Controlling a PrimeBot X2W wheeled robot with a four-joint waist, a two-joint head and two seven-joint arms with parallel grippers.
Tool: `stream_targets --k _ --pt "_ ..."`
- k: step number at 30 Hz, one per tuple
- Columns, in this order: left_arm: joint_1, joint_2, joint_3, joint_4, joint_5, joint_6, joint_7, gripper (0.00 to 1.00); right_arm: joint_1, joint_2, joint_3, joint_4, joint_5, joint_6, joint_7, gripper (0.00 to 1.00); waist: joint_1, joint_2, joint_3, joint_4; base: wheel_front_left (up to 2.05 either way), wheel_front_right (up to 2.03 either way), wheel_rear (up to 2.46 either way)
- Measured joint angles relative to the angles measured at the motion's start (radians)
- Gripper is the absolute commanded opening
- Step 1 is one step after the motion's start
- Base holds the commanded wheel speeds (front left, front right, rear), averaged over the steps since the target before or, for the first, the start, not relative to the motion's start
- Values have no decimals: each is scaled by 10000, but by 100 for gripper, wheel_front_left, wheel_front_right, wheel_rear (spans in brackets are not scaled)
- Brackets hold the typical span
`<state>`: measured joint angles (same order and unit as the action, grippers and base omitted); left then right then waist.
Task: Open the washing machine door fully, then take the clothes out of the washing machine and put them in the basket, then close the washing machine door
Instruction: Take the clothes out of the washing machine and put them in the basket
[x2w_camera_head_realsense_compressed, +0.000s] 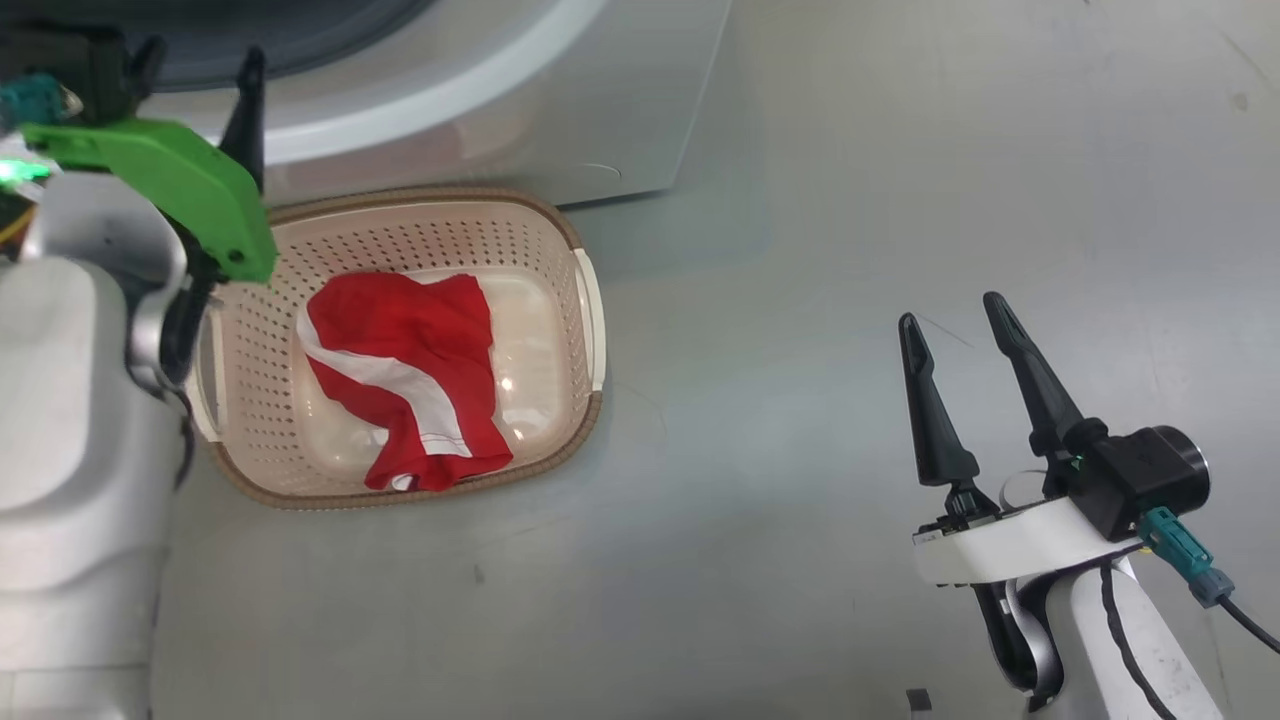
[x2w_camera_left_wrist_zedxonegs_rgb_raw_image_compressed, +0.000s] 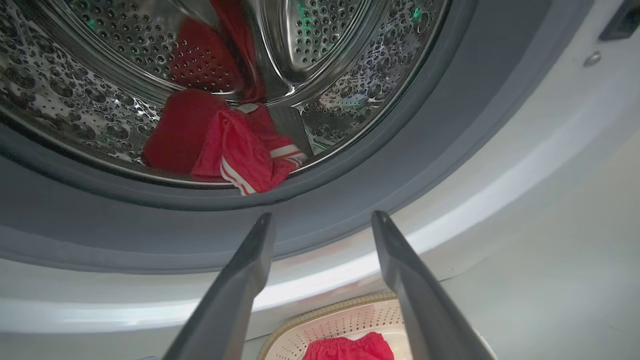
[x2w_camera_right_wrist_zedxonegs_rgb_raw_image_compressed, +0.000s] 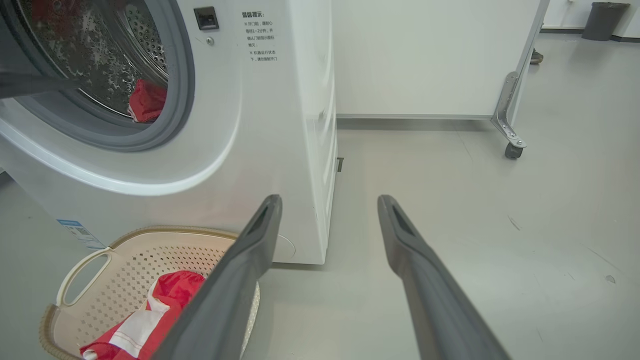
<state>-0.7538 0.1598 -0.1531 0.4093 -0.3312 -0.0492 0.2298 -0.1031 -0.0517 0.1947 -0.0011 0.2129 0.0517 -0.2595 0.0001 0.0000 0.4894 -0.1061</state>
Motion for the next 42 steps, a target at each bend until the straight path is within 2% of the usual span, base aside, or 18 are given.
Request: stream_targets --k 9,25,32,37,42 --pt "-2276 1114 339 422 163 -86 1438 100 -880 27 374 -36 368 84 0 100 0 0 1342 -744 0 0 0" --pt "-4774 2485 740 840 558 -90 2740 100 -1639 40 1012 -29 1407 -29 0 100 1 0 2891 -2010 0 0 0" --pt "-5493 3313 802 1030 1068 -56 3329 100 -1971 65 1361 -15 1749 -123 0 100 1 0 3337 -2475 0 0 0" --pt "-5994 3586 763 1258 1321 50 3776 100 -2026 67 1463 25 1864 -196 0 100 1 0 3592 -2751 0 0 0" --pt "-6205 3624 748 1551 1404 196 4096 100 -2202 73 1490 67 1988 -270 0 100 0 0 3776 -2928 0 0 0"
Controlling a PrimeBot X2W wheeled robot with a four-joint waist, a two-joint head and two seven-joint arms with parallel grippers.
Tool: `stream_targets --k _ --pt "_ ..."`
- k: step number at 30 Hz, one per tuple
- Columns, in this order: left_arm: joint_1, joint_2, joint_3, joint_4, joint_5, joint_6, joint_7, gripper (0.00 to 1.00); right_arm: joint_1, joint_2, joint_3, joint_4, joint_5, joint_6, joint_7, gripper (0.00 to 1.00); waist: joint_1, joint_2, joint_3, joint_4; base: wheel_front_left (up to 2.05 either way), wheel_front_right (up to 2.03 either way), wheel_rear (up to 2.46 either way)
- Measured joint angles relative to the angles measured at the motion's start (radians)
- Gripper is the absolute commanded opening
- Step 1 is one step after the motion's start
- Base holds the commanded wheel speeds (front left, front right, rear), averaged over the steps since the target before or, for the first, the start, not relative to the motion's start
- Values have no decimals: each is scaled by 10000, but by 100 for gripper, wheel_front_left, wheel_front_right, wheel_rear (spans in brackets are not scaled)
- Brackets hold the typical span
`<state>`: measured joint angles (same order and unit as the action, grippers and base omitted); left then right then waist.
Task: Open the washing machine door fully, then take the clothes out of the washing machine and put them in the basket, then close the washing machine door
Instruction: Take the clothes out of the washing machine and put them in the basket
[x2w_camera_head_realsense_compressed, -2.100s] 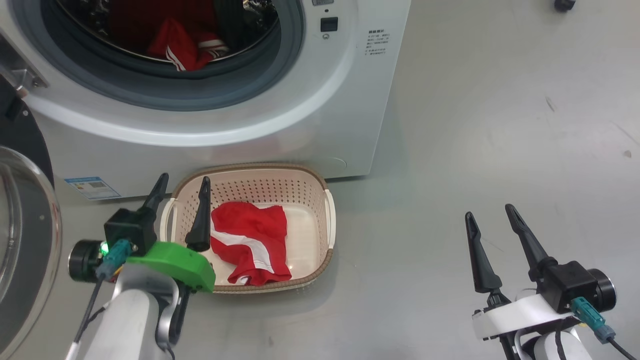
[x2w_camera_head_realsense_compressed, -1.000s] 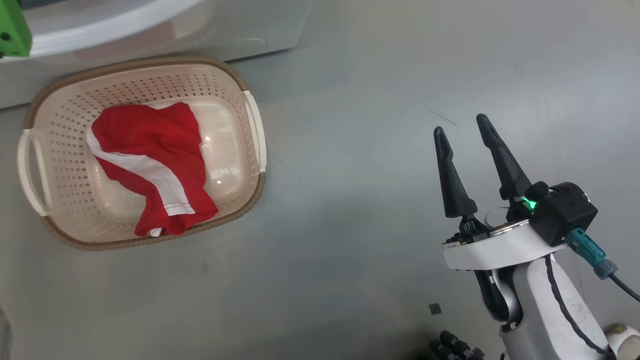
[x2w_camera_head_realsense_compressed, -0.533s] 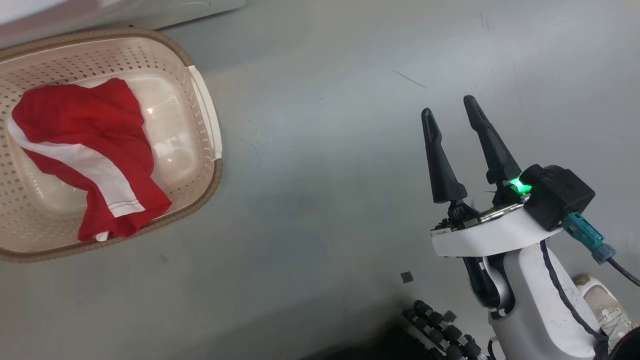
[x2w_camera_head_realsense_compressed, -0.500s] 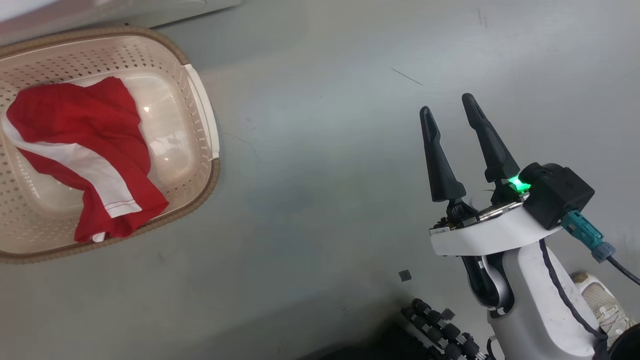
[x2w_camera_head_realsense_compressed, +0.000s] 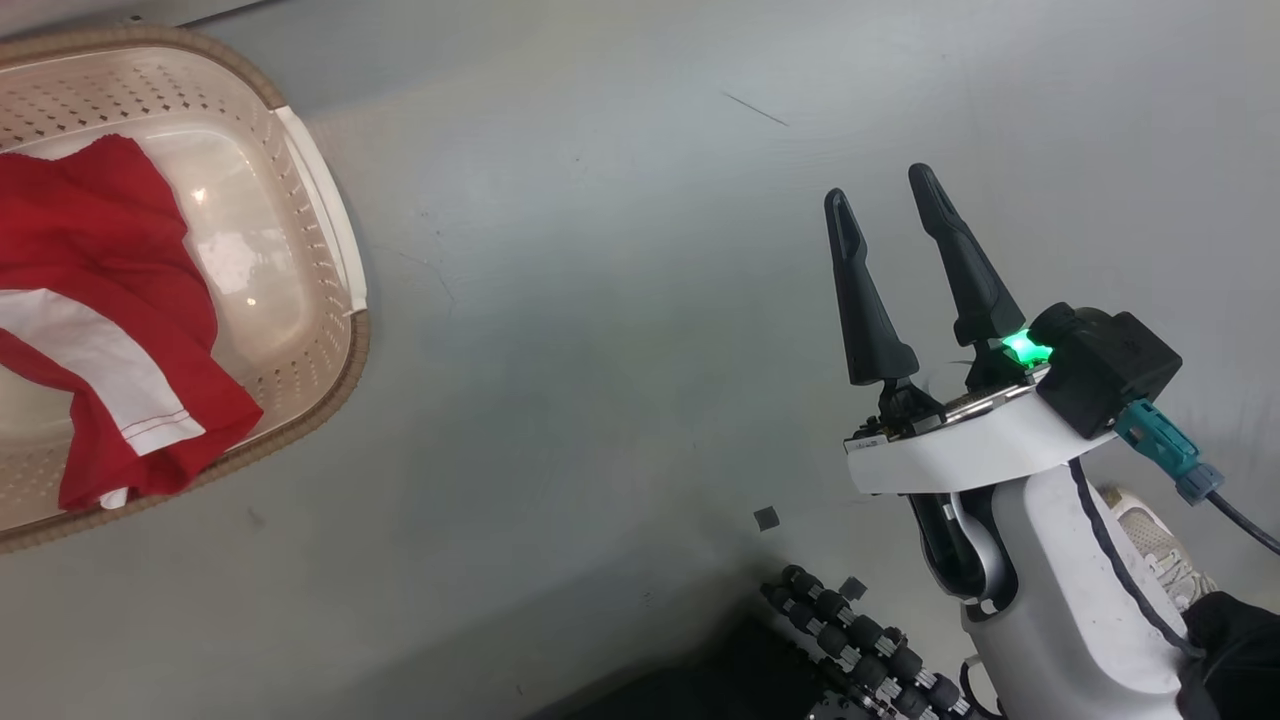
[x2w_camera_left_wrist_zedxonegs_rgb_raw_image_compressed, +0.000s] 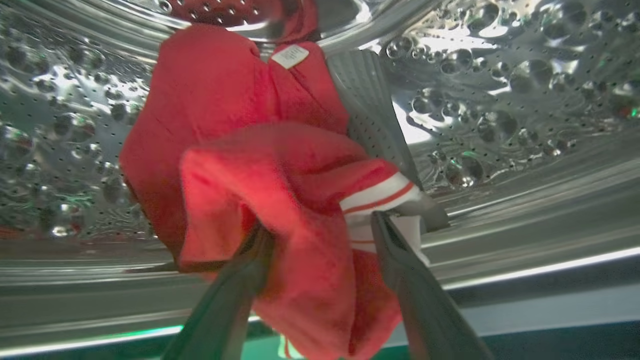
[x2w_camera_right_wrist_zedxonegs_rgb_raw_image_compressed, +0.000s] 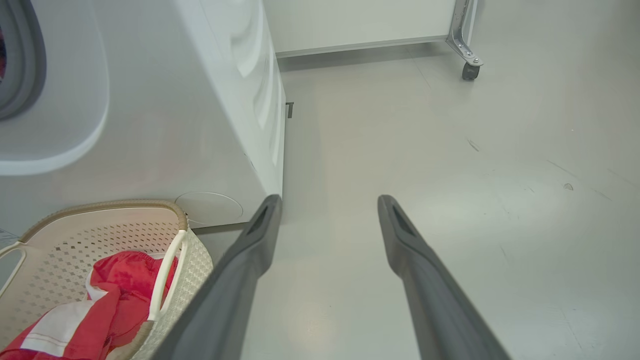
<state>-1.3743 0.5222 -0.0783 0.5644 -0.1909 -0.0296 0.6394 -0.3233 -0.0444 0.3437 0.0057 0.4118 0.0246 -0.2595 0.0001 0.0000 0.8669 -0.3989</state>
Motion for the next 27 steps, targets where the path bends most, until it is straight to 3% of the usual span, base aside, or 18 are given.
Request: stream_targets --k 1,3,4,5,17,27 --pt "-3 0 0 65 4 33 90 100 -8 0 10 4 0 -10 0 100 0 0 18 -22 0 0 0" --pt "-61 4 -42 109 33 69 238 44 -12 0 35 29 4 -12 0 100 0 0 45 -49 0 0 0" --pt "-119 4 -59 125 59 71 293 27 -21 0 46 33 12 -13 0 100 0 0 55 -56 0 0 0" --pt "-193 4 -69 155 63 71 374 0 -35 2 54 38 13 -15 0 100 0 0 64 -60 0 0 0" --pt "-398 -38 -31 190 23 130 314 0 -281 4 59 82 15 -94 0 100 0 0 127 13 0 0 0" --pt "-385 -487 71 -86 -217 128 -1058 0 -434 4 -125 173 -96 -111 0 100 0 0 15 255 0 0 0"
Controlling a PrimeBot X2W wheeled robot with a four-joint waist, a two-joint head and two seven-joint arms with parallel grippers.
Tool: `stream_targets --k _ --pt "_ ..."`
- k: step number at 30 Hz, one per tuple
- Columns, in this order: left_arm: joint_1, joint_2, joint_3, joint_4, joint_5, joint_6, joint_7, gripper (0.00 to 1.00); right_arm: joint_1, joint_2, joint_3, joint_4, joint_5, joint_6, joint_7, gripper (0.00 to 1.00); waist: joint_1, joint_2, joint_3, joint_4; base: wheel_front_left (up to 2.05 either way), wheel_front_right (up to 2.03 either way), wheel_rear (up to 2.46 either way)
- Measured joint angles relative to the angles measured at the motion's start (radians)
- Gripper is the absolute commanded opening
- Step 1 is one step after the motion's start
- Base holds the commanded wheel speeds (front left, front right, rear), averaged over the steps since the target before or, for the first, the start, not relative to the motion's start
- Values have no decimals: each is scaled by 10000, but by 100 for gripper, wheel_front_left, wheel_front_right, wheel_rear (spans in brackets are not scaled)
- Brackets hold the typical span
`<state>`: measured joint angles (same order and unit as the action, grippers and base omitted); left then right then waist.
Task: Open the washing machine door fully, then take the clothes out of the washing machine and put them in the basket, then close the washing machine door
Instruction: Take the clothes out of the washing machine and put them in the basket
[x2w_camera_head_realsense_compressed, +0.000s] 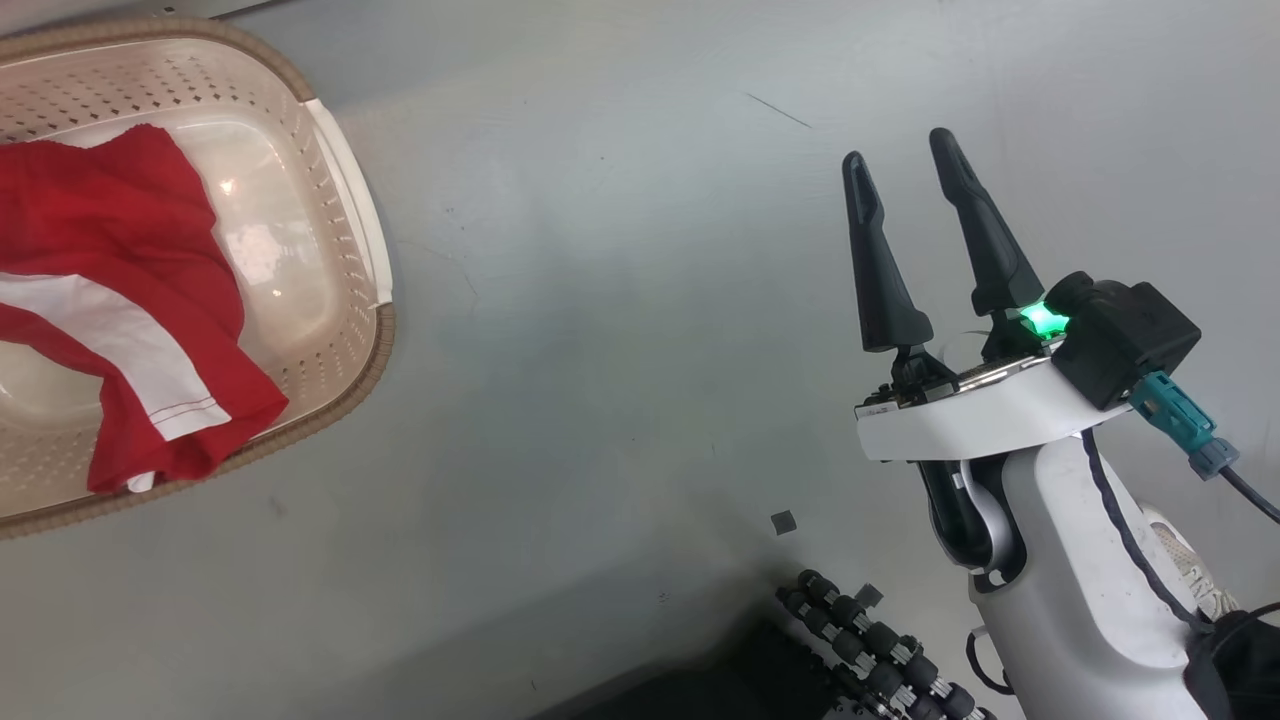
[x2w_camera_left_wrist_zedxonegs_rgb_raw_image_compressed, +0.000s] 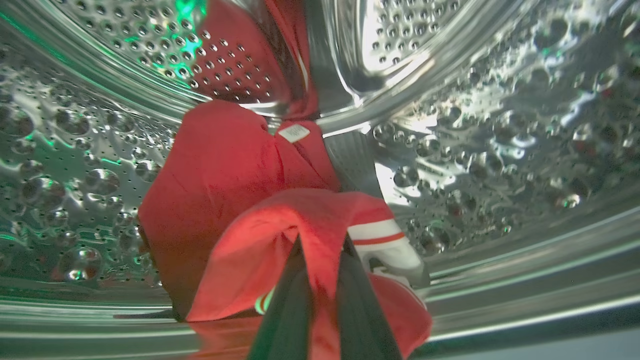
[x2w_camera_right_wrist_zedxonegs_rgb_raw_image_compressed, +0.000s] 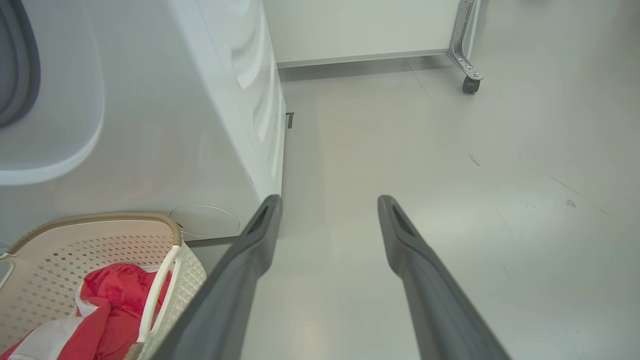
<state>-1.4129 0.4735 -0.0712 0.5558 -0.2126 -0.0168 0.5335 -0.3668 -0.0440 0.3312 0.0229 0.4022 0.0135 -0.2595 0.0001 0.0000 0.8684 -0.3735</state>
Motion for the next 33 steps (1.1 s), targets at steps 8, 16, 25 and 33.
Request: stream_targets --k 8,16,25,33 --pt "528 -401 339 -316 -431 -2 -1406 0 -8 -4 -355 4 -299 -77 0 100 -1 0 -242 342 0 0 0" --pt "1614 -865 506 -823 -686 -61 -3195 0 -8 -6 -642 96 -623 -75 0 100 -1 0 -614 729 0 0 0" --pt "3360 -1622 713 -1354 -961 -61 -5170 0 81 -12 -1005 284 -1060 -59 -2 100 -1 0 -1251 1199 0 0 0" --pt "5542 -2336 681 -1756 -1087 -59 -6851 0 597 -75 -1243 543 -1413 -42 -2 100 -1 0 -2130 1640 0 0 0"
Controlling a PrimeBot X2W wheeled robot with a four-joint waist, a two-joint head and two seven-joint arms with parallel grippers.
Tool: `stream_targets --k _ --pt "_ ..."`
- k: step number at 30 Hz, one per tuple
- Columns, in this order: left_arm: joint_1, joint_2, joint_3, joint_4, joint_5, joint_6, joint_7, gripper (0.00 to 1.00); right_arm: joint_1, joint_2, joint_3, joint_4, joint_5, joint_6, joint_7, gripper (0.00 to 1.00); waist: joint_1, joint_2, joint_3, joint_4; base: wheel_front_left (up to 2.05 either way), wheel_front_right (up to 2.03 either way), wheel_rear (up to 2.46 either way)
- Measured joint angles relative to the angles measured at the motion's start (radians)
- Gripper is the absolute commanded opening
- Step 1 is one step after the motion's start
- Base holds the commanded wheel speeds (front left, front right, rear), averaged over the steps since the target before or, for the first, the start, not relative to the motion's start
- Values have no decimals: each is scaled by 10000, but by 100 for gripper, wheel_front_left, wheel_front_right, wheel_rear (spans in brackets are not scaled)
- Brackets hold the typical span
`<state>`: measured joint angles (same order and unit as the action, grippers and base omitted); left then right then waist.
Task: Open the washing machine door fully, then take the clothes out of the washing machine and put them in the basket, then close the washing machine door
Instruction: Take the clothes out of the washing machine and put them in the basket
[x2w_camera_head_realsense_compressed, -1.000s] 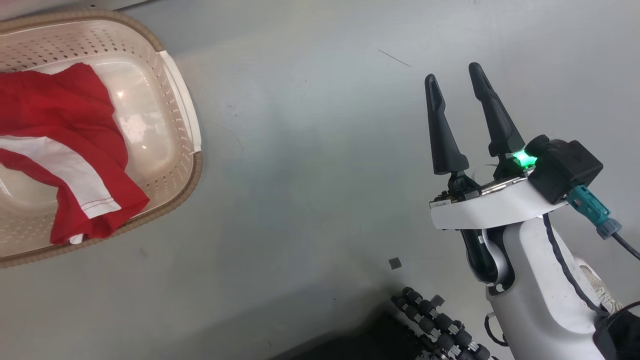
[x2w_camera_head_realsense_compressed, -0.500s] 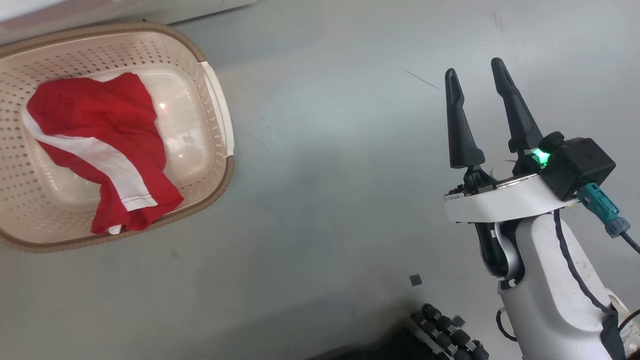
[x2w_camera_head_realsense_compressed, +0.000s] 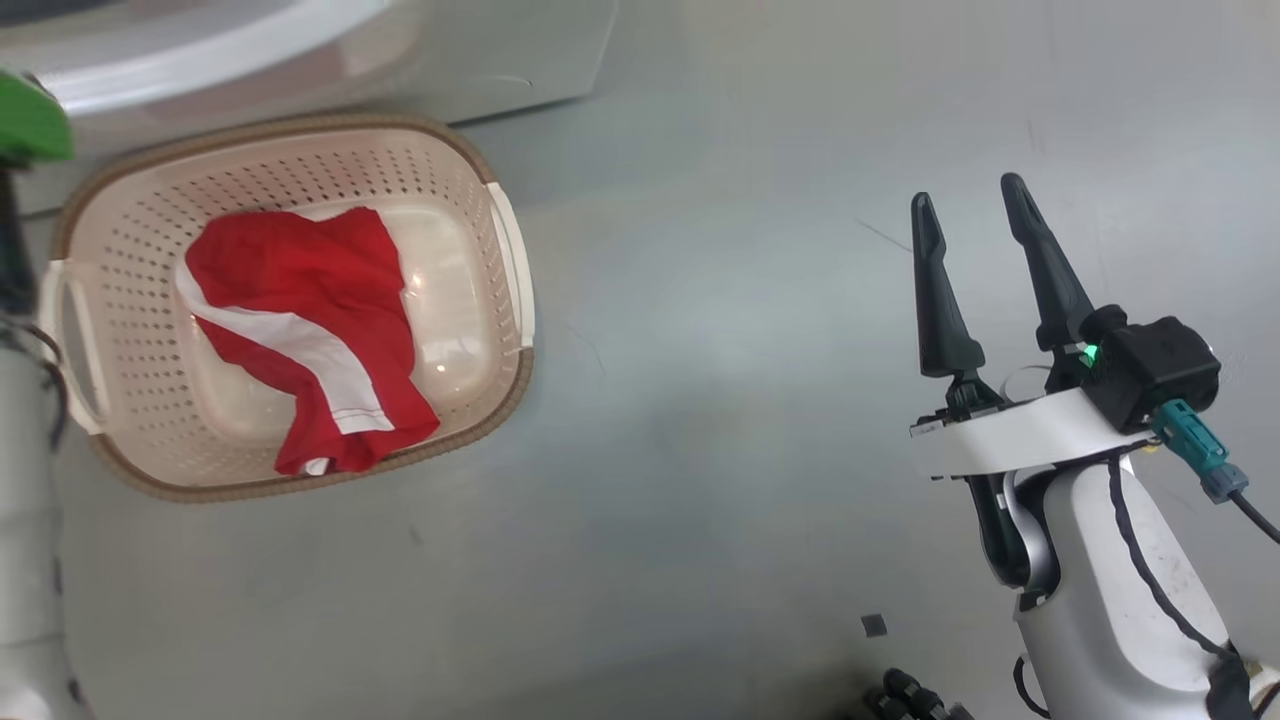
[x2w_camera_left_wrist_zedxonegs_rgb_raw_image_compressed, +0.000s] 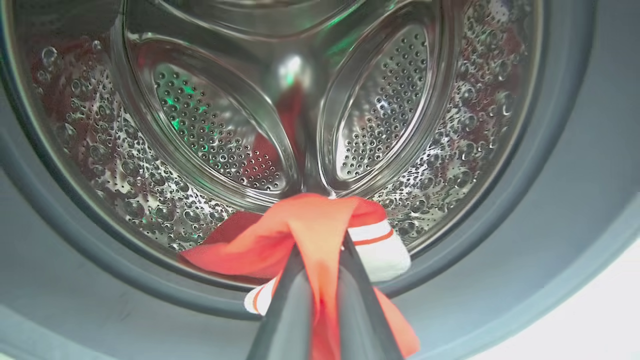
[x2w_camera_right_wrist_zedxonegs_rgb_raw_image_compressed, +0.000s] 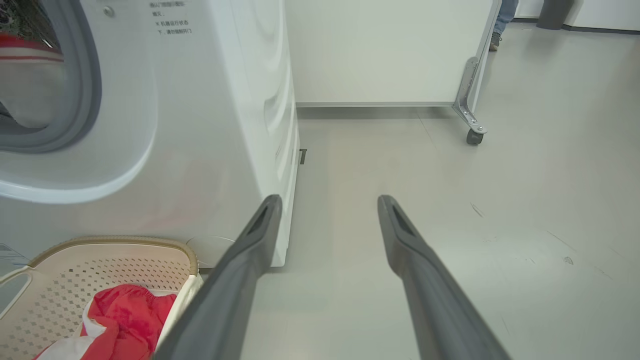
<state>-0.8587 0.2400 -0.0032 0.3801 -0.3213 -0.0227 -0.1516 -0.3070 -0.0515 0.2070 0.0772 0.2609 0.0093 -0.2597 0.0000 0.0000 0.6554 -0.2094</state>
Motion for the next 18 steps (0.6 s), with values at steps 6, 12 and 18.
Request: stream_targets --k 6,12,18 --pt "1202 -372 -165 -186 -12 0 -639 0 273 -8 -36 79 -98 92 2 100 0 0 -571 203 0 0 0" --pt "2671 -786 -449 -694 75 86 -917 0 864 -6 -127 274 -163 102 2 100 0 0 -1418 447 0 0 0" --pt "3542 -1208 -729 -1430 276 184 -974 0 1396 -65 -286 330 -224 100 2 100 0 0 -2152 663 0 0 0"
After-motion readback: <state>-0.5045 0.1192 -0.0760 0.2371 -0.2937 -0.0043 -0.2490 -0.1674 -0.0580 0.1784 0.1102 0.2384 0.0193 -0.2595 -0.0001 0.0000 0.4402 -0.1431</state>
